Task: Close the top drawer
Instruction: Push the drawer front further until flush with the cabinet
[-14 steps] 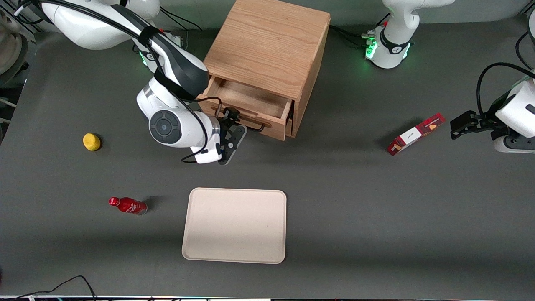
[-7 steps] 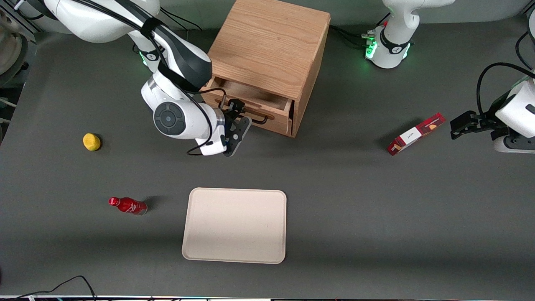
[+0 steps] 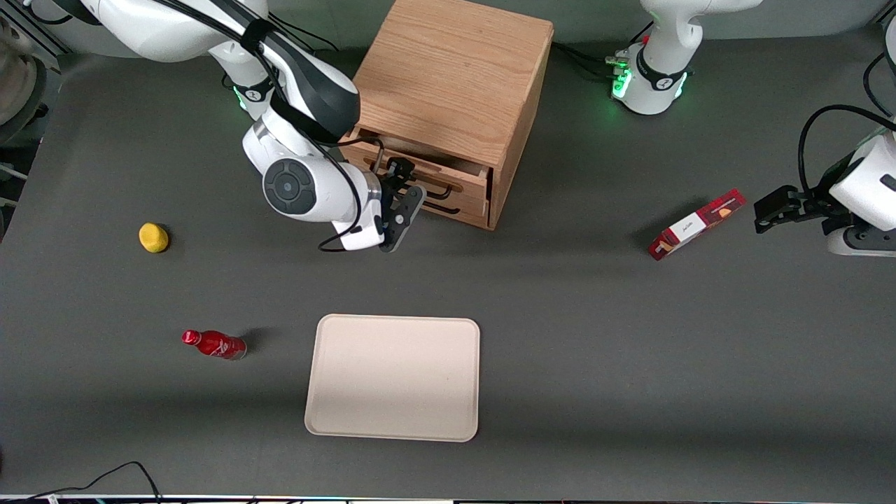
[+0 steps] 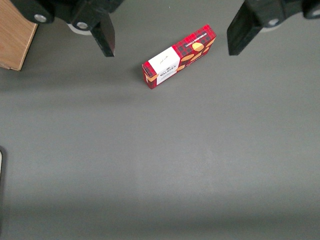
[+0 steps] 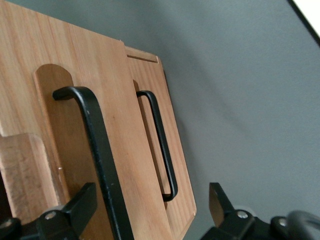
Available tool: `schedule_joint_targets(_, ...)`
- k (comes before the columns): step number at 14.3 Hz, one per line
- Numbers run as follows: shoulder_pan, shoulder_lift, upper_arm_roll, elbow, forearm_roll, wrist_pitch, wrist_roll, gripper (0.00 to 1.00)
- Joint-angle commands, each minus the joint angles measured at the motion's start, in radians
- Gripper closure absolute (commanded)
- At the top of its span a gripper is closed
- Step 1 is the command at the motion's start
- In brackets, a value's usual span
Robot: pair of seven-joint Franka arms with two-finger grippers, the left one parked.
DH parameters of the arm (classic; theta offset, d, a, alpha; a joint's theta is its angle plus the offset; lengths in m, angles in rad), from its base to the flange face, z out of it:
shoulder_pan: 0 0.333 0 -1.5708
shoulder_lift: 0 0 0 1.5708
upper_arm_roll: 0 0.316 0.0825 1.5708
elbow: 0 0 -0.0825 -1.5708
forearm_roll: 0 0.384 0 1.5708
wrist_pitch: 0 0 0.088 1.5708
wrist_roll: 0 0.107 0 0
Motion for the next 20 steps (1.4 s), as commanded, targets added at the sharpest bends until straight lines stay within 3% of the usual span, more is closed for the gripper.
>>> schedule_joint_targets(1,-0.014,-0.088,0.02,-0.096,0.073,0.047,0.015,0.0)
schedule_joint_targets(9,-0.012,-0.126,0.028,-0.165,0.081,0.097,0.017,0.0)
schedule_joint_targets(13,-0.012,-0.151,0.035,-0.174,0.123,0.098,0.015,0.0)
schedule_joint_targets(20,-0.017,-0.139,0.018,-0.072,0.123,0.007,0.015,0.0)
